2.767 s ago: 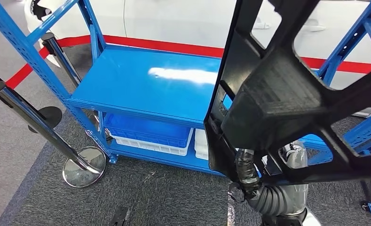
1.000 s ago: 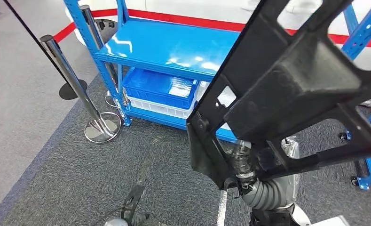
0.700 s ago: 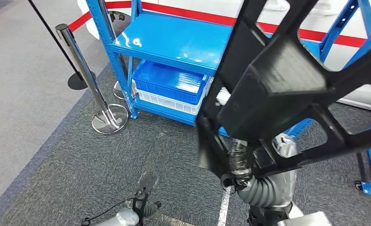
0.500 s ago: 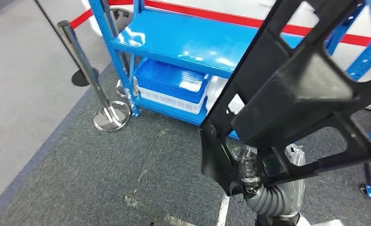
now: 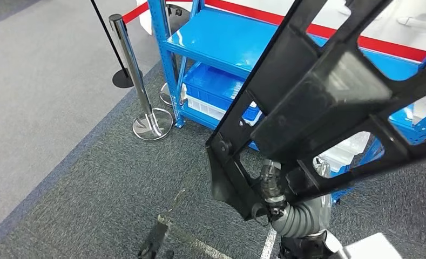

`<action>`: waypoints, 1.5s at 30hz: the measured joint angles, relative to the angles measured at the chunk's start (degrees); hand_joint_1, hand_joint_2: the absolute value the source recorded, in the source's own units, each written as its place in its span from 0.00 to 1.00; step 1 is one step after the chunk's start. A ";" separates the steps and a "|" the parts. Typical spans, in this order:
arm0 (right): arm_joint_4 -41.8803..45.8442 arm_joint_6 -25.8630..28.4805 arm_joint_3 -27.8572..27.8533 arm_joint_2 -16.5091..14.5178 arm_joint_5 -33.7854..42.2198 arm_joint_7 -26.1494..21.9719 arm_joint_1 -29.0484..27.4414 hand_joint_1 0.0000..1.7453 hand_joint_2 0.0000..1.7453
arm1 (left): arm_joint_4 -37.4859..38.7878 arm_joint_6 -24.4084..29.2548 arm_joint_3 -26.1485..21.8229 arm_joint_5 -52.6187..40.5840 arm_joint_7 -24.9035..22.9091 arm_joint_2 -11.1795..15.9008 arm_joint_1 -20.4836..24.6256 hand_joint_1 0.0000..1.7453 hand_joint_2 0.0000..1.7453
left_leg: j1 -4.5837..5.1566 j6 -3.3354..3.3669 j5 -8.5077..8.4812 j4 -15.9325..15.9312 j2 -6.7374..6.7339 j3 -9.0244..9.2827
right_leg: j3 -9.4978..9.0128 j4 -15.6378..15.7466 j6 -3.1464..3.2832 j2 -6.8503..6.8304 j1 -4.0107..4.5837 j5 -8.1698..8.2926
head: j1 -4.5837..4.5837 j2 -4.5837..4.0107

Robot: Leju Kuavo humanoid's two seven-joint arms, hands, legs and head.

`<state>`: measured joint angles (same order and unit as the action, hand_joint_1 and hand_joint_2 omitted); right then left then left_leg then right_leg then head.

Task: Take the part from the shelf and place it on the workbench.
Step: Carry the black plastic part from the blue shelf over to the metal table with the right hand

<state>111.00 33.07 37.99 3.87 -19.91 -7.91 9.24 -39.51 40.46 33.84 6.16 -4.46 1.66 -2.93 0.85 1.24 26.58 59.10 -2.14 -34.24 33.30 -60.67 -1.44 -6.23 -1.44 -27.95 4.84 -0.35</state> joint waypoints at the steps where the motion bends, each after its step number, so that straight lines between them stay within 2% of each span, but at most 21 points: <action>1: -0.16 0.09 0.00 -0.08 0.30 -0.17 0.21 1.00 1.00 | 0.46 0.01 -2.61 -1.02 1.97 -0.79 -0.01 0.00 1.00 | -0.15 0.33 -0.30 -0.42 0.55 0.17 | 0.16 -0.54 -0.30 0.91 -0.04 -0.52 | -0.06 0.00; 4: -0.69 0.45 0.00 -0.15 0.48 -0.59 0.53 1.00 1.00 | 1.61 0.04 -9.83 -3.72 3.94 -3.23 0.25 0.00 1.00 | -0.37 1.61 -0.92 -1.09 2.17 0.42 | 3.84 -8.47 -0.47 5.08 -0.04 -4.85 | -0.49 0.00; 5: -0.94 0.81 0.00 -0.14 0.54 -0.79 0.51 1.00 1.00 | 1.86 0.03 -11.70 -4.68 3.84 -3.90 0.16 0.00 1.00 | -0.28 1.89 -0.95 -1.03 2.79 0.36 | 5.59 -11.95 -0.40 5.61 0.07 -6.06 | -0.55 0.00; 7: -1.50 1.97 0.01 -0.13 2.27 -1.99 0.72 1.00 1.00 | 2.39 -0.62 -14.39 -6.07 4.56 -4.41 -0.16 0.00 1.00 | -0.14 1.91 -0.91 -0.80 4.32 0.31 | 7.07 -14.40 -0.30 5.93 0.25 -5.59 | -0.55 0.00; 9: -2.44 3.38 0.28 -0.31 6.34 -4.55 2.11 1.00 1.00 | 5.68 -2.13 -17.54 -6.71 8.76 -3.81 0.95 0.00 1.00 | -0.13 1.77 -0.80 -0.31 5.99 0.15 | 4.92 -9.10 0.03 6.77 0.32 -1.66 | -0.61 0.00; 10: -3.00 3.96 0.50 -0.49 8.03 -5.63 3.00 1.00 1.00 | 8.10 -2.76 -19.70 -6.91 11.59 -3.61 2.17 0.00 1.00 | -0.14 1.57 -0.69 0.08 6.75 -0.14 | 3.52 -5.64 0.27 8.16 0.26 -0.15 | -0.61 0.00; 13: -4.19 4.85 1.10 -1.33 10.01 -6.76 4.12 1.00 1.00 | 13.50 -3.75 -26.44 -7.27 16.94 -3.89 5.66 0.00 1.00 | -0.45 0.62 -0.73 0.95 8.89 -1.57 | 1.62 -0.66 0.65 10.78 0.17 0.79 | -0.54 0.00; 15: -4.73 5.09 1.46 -1.87 11.18 -7.50 4.27 1.00 1.00 | 15.79 -4.50 -29.27 -7.34 17.60 -3.90 6.49 0.00 1.00 | -0.71 -0.10 -1.06 0.70 9.82 -1.99 | 1.38 -0.13 1.02 9.61 0.14 1.00 | -0.58 0.00; 17: -5.20 5.15 1.89 -2.46 12.01 -8.15 4.52 1.00 1.00 | 17.79 -5.10 -31.10 -7.48 17.78 -4.16 6.45 0.00 1.00 | -0.50 -0.85 -0.22 2.11 7.55 -2.81 | 0.83 0.55 1.47 8.29 -0.25 1.20 | -0.05 0.00; 19: -5.54 5.16 2.28 -2.85 12.43 -8.37 4.65 1.00 1.00 | 19.41 -5.41 -32.35 -7.58 17.91 -4.63 6.50 0.00 1.00 | -0.65 -1.71 2.35 7.53 4.05 -5.72 | 0.39 0.91 1.78 6.75 -0.32 1.12 | 0.59 0.00; 21: -5.92 5.19 2.43 -2.93 12.72 -8.39 4.66 1.00 1.00 | 20.69 -5.53 -33.34 -7.60 18.04 -5.04 6.80 0.00 1.00 | -1.26 -2.37 4.30 13.73 2.90 -9.42 | 0.23 0.90 1.89 5.09 -0.27 0.84 | 0.69 0.00; 22: -6.11 5.22 2.45 -2.95 12.81 -8.40 4.66 1.00 1.00 | 21.24 -5.57 -33.83 -7.65 18.13 -5.17 6.85 0.00 1.00 | -1.51 -2.59 4.10 14.88 2.67 -10.31 | 0.12 0.88 1.83 4.35 -0.29 0.66 | 0.73 0.00; 24: -6.36 5.26 2.47 -3.04 12.96 -8.47 4.66 1.00 1.00 | 22.12 -6.00 -34.55 -7.96 18.25 -5.23 6.86 0.00 1.00 | -1.85 -2.82 1.00 11.22 2.16 -8.76 | -0.38 0.83 1.52 3.11 -0.41 0.16 | 0.75 0.00; 27: -6.45 5.27 2.52 -3.40 13.10 -8.97 4.76 1.00 1.00 | 22.80 -7.80 -34.72 -8.83 17.81 -5.25 7.31 0.00 1.00 | -1.38 -2.39 -2.96 1.32 -0.02 -3.61 | -1.53 1.08 0.71 1.50 -0.36 -0.62 | 0.76 0.00; 29: -6.73 5.25 2.97 -3.68 13.19 -9.28 5.16 1.00 1.00 | 23.32 -9.45 -34.73 -9.23 17.00 -5.26 7.72 0.00 1.00 | -0.74 -1.52 -2.68 -0.03 -0.55 -2.85 | -2.05 1.56 0.03 0.71 -0.08 -0.85 | 0.61 0.00; 32: -7.44 5.16 3.87 -4.09 13.27 -9.44 5.74 1.00 1.00 | 24.16 -11.84 -34.75 -9.33 15.44 -5.20 7.65 0.00 1.00 | -0.74 -0.48 -2.50 -0.34 0.81 -2.65 | -2.87 2.06 -0.95 0.25 -0.05 -1.31 | 0.39 0.00; 34: -7.80 5.22 4.19 -4.31 12.87 -9.52 6.06 1.00 1.00 | 24.58 -14.33 -34.75 -9.48 13.95 -5.14 7.57 0.00 1.00 | -1.08 0.23 -2.50 -0.83 1.80 -2.03 | -2.21 -0.28 -1.28 2.20 -0.20 -3.10 | 0.22 0.00; 37: -8.27 5.80 4.60 -4.32 11.55 -9.37 5.90 1.00 1.00 | 25.27 -18.81 -34.75 -10.28 11.55 -4.94 7.78 0.00 1.00 | -0.95 1.23 -2.29 -0.94 3.56 -1.60 | 3.51 -10.66 -0.74 5.21 0.12 -6.96 | -0.07 0.00; 39: -8.60 6.22 4.74 -4.28 10.77 -9.15 5.44 1.00 1.00 | 25.68 -21.02 -34.75 -10.92 10.36 -4.72 7.83 0.00 1.00 | -0.66 1.46 -2.02 -0.76 5.12 -1.37 | 6.10 -13.32 -0.32 5.80 0.44 -5.92 | -0.10 0.00; 42: -8.69 6.50 4.76 -4.24 9.79 -8.62 4.99 1.00 1.00 | 25.96 -21.74 -34.75 -11.43 9.73 -4.50 7.81 0.00 1.00 | -0.39 1.25 -1.26 -0.05 7.42 -1.01 | 3.85 -4.68 0.62 8.37 0.66 0.47 | -0.09 0.00; 45: -8.59 6.69 4.76 -4.20 9.05 -8.09 4.07 1.00 1.00 | 26.16 -21.52 -34.75 -11.72 9.64 -4.30 7.69 0.00 1.00 | -0.61 0.47 -0.93 0.44 9.15 -1.53 | 1.94 0.13 0.92 11.09 0.53 1.48 | -0.03 0.00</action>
<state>102.41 39.76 42.75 -0.33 -10.86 -16.00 13.30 -13.35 18.94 -0.92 -5.56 5.18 -2.65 4.76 0.24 1.70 25.65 59.53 7.01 -35.77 35.24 -60.53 -0.51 4.86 -0.91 -26.46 4.81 -0.35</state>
